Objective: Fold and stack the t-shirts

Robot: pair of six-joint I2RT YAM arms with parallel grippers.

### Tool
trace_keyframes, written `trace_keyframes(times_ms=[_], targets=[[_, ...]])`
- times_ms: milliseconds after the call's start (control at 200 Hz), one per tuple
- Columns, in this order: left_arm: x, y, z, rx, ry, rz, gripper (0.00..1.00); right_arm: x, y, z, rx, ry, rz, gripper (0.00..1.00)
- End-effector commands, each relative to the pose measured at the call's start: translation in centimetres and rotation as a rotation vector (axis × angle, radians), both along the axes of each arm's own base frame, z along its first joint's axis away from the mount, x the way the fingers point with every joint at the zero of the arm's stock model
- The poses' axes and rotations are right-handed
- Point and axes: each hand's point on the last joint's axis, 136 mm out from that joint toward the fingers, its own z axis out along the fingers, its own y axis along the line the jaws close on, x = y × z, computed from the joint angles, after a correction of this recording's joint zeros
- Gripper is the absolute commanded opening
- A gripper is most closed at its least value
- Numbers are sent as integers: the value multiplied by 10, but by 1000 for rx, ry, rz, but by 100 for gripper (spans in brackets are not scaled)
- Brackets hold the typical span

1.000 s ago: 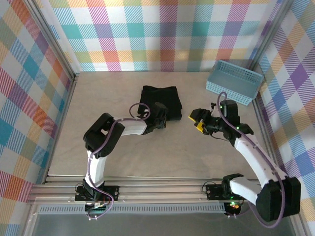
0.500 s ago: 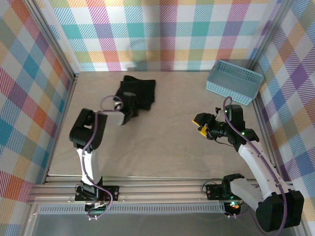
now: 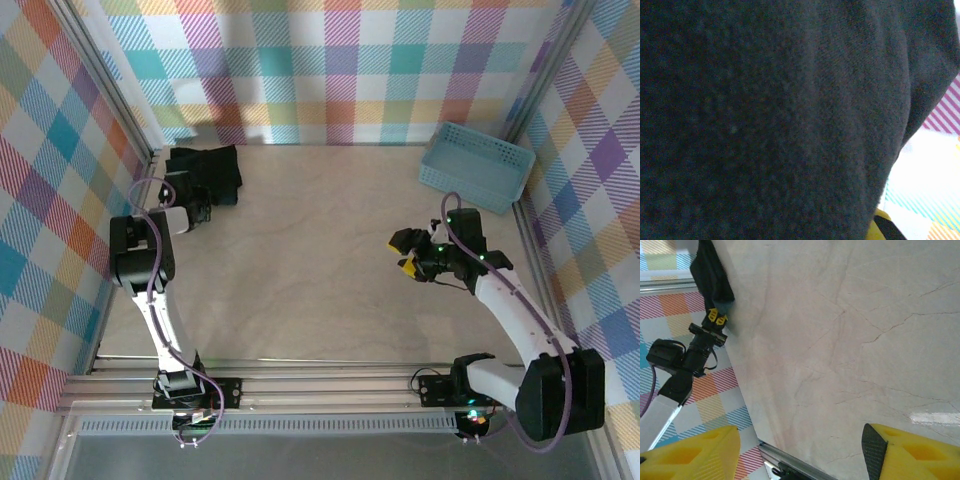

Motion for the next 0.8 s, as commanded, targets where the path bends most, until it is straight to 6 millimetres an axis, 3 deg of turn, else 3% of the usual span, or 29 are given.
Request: trace_keyframes(times_ms=[0, 185, 320, 340, 400, 415, 455, 465, 505, 560, 670, 795], targets=[[12, 9, -4, 42, 15, -93, 0, 14, 6, 25, 28, -81, 26, 66], [27, 31, -1, 75, 29, -67, 0, 19, 10, 30, 35, -98, 56, 66], [30, 30, 5, 72, 16, -68, 0, 20, 9, 35, 22, -114, 65, 67], [29, 29, 7, 70, 11, -70, 5, 21, 9, 36, 19, -118, 66, 68], [27, 24, 19, 65, -7, -96, 41, 22, 7, 40, 0, -134, 63, 73], [26, 22, 25, 67, -13, -104, 51, 23, 6, 41, -9, -134, 60, 75], [24, 14, 44, 96, -43, -144, 94, 25, 3, 46, -33, -149, 51, 82], [24, 12, 50, 110, -56, -157, 99, 26, 2, 48, -37, -155, 49, 84], [20, 1, 79, 172, -79, -206, 100, 29, -2, 55, -63, -177, 37, 100], [6, -14, 120, 270, -90, -241, 100, 34, -6, 69, -89, -222, 17, 100], [-27, -45, 203, 405, -160, -270, 100, 44, -13, 115, -118, -362, -20, 100], [-72, -56, 253, 516, -144, -265, 100, 50, -30, 158, -213, -453, -83, 100]])
